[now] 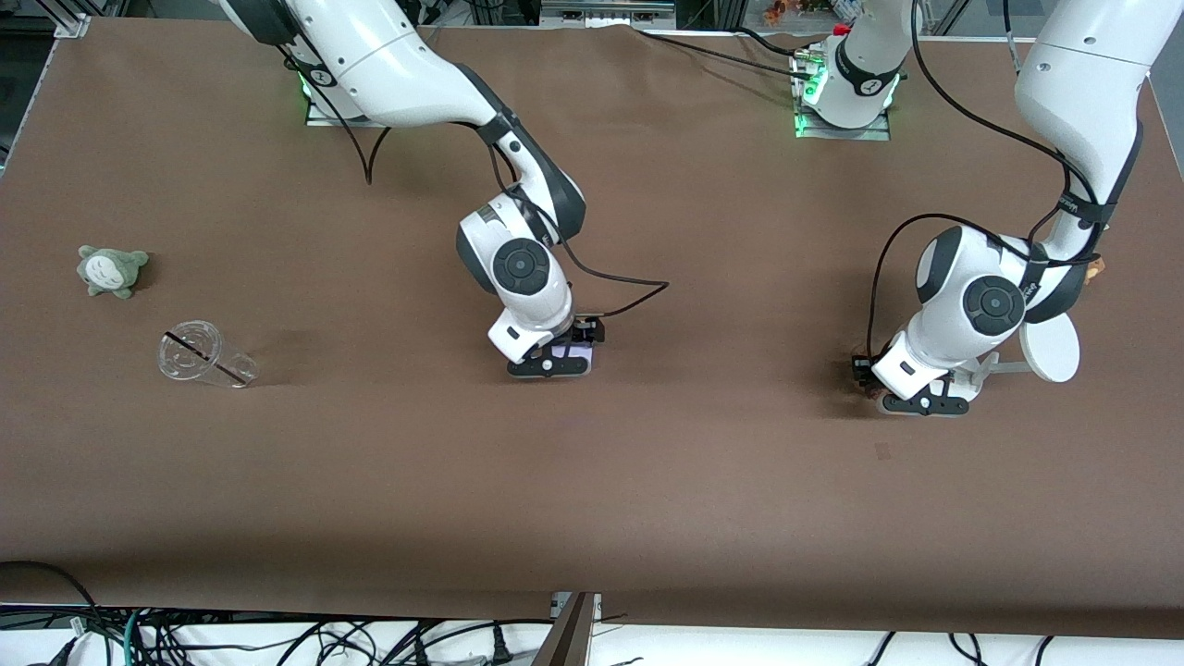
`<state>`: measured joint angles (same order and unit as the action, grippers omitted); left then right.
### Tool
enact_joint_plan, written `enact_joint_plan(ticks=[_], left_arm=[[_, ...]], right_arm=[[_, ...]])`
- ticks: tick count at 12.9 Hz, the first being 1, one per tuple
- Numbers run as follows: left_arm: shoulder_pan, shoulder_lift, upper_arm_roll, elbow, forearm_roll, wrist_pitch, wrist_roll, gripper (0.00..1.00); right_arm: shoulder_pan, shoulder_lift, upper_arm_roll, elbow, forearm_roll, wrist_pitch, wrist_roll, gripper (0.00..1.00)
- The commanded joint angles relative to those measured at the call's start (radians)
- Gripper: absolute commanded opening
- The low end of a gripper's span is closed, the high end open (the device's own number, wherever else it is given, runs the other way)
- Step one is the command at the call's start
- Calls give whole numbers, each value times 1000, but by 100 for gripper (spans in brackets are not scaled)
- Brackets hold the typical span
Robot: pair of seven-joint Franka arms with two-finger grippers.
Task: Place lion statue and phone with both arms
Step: 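Set the lion beside the lamp while the right gripper grasps the phone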
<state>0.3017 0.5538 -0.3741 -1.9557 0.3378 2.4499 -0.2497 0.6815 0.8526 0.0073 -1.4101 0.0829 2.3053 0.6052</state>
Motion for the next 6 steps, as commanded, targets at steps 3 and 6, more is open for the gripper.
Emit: enact_joint_plan(ticks=[3,6], left_arm=[[11,-3,-11,-3,-20,-3,23,100],[7,-79,-29,6,-20,-81,15,100]], right_arm=[[20,65,-10,85,-3,-1,7,100],[26,89,-12,100,-3,-1,11,100]])
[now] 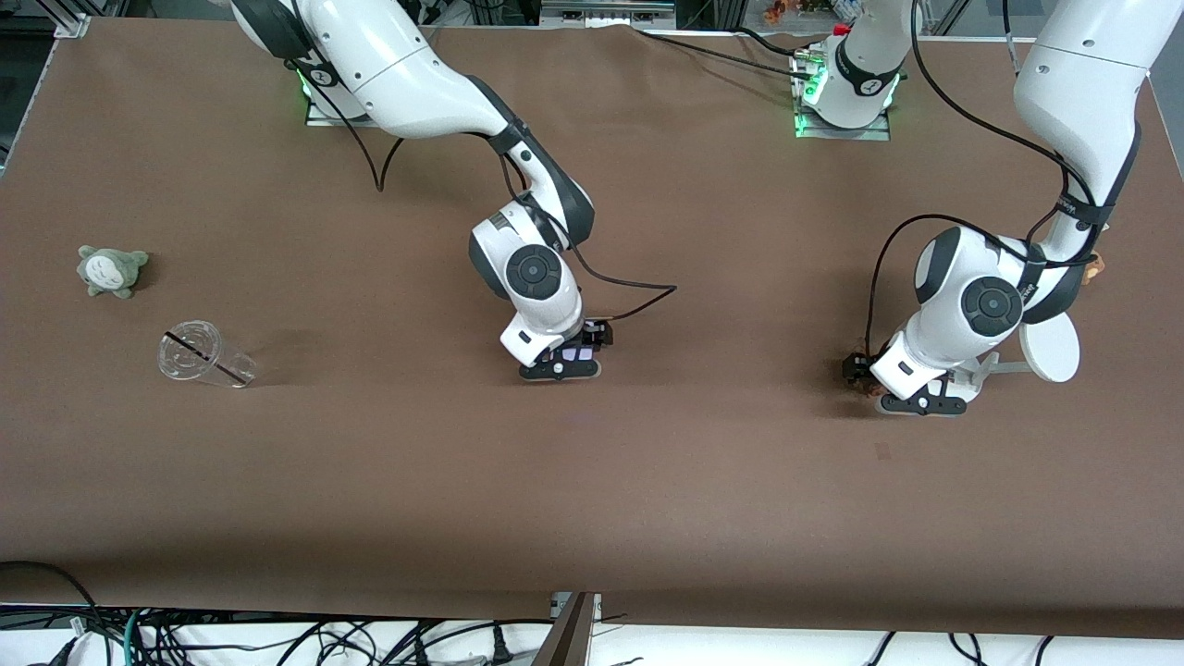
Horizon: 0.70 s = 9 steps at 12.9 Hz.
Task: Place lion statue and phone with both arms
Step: 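Set the lion beside the lamp while the right gripper grasps the phone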
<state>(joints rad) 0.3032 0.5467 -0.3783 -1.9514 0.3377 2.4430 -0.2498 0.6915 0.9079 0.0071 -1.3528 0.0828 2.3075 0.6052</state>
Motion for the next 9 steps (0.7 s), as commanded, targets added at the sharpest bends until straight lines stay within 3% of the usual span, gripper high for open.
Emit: enact_joint_plan(ticks=[1,3,4,5,6,7,9], left_arm=[[5,-111,-51,9,-20,-144,9,100],[4,-189,-68,47,-20,-324,10,100],[5,-223,-70,81,-20,-410,20,100],[4,-250,-73,118,-22,-483,23,100],[5,-266,-99,162,-22,-557,23,100],[7,-269,-111,220,-23,-641,23,100],[5,-274,-116,325,-54,-786,26,100]], right_arm=[[16,36,-12,43,-3,-2,11,100],[16,40,-13,43,-3,-2,11,100],[14,40,-13,44,-5,-2,11,87],[14,40,-13,44,-8,-3,11,54],[14,34,-15,44,-8,-6,11,39],[14,26,-18,44,-9,-14,10,30],[11,-22,-24,43,-9,-61,8,24]])
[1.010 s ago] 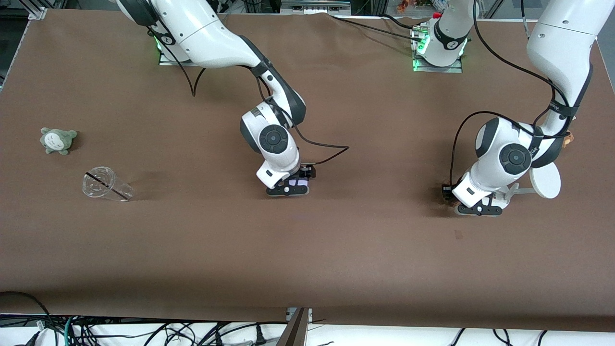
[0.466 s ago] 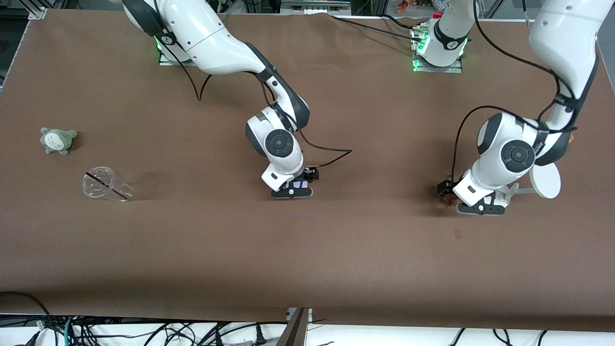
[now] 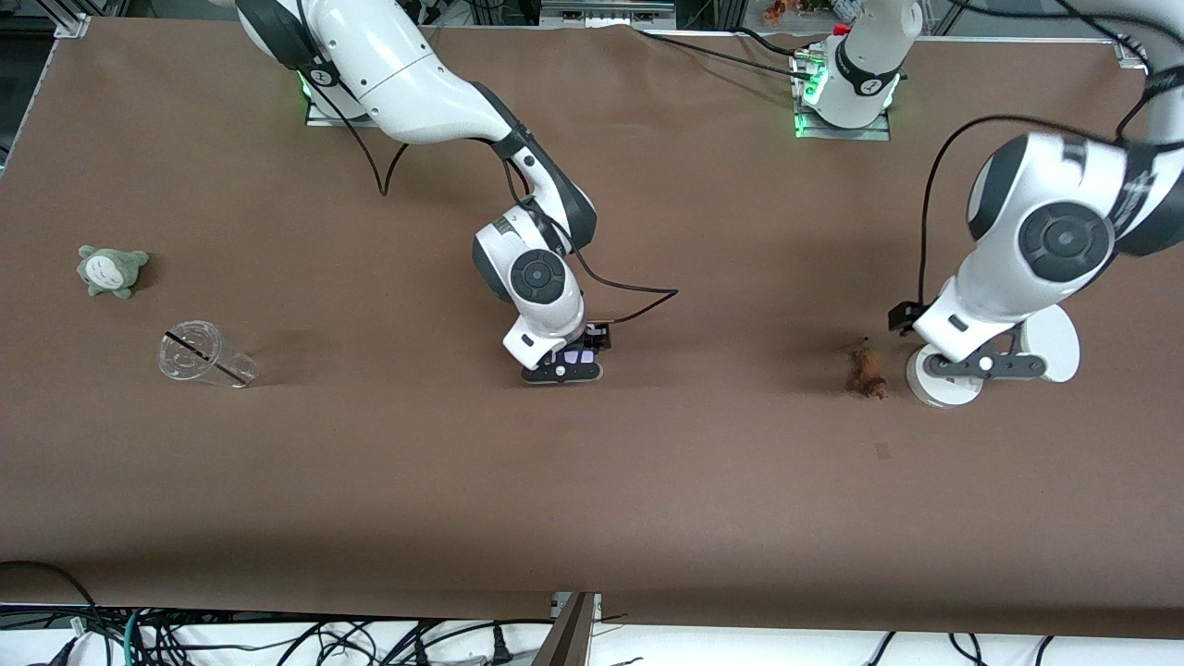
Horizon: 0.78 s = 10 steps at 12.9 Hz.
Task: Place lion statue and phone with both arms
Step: 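Carry the phone toward the clear cup while the left gripper withdraws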
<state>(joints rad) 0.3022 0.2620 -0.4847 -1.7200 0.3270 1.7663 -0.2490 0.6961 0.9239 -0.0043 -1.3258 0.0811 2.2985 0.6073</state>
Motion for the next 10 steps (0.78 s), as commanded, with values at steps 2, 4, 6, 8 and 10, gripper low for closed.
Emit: enact_joint_plan(ticks=[2,4,6,8,10], left_arm=[[21,-7,-3,184,-144,-224,37,100],[34,-27,1,247,-157,-292,106,100],[92,-43,-3,281,-219,-339,209,100],[132,-72,6,290,-255,-349,290,100],[103,-98,56,271,-284,-314,310,100]], right_arm=[[3,-136,-58,14,-4,-190,3,23],[0,-230,-109,5,-7,-313,-7,20],[0,-327,-157,-22,-11,-434,-11,13],[0,-423,-215,-70,-11,-497,-55,12],[0,-500,-288,-113,-11,-572,-153,8]])
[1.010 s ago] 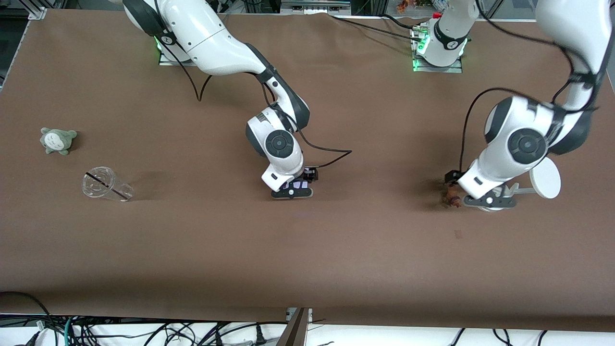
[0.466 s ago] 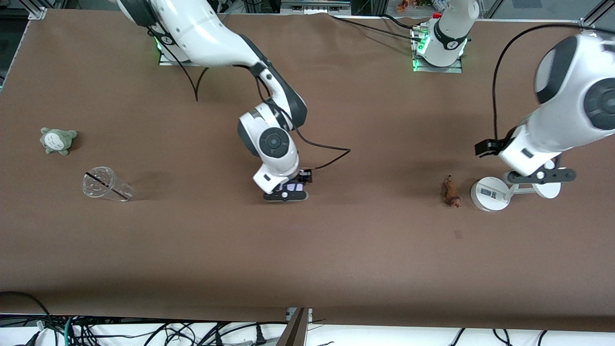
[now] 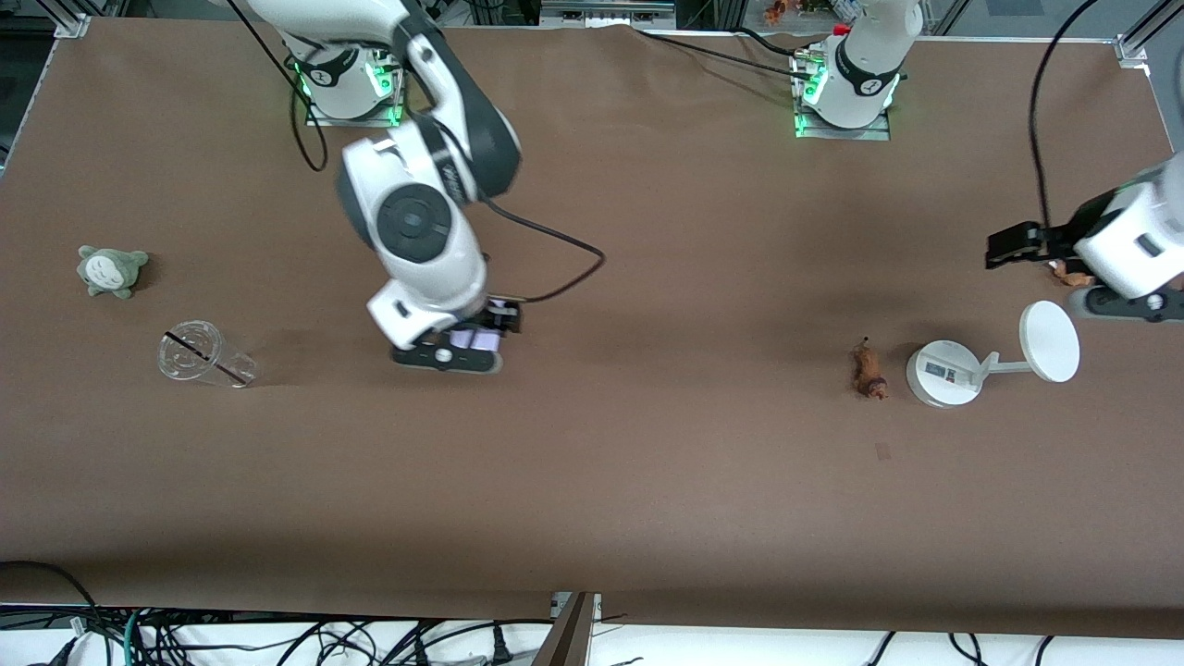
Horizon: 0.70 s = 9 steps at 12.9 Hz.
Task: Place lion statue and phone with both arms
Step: 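Carry the phone toward the clear cup while the left gripper withdraws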
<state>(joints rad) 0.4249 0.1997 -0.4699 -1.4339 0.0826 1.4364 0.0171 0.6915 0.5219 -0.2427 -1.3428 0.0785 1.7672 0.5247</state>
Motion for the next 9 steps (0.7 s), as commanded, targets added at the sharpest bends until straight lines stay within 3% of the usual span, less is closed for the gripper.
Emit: enact_joint_plan(ticks=[1,2,3,6,9], left_arm=[[-117,-70,136,-49,-47,34,44,100],[-237,-109,263,-90,-47,63,41,100],[-285,-130,310,-117,-46,93,34,100],[-368,-222,414,-257,-49,229,34,100],[-389,-286,433,-355,-60,271,35,100]], right_arm=[[5,-127,-91,-117,-8,-75,-118,8],[5,-157,-139,-145,-8,-98,-193,8],[5,-174,-182,-177,-8,-103,-268,8],[3,-181,-289,-295,3,-5,-432,8],[-1,-174,-317,-467,10,235,-497,8]])
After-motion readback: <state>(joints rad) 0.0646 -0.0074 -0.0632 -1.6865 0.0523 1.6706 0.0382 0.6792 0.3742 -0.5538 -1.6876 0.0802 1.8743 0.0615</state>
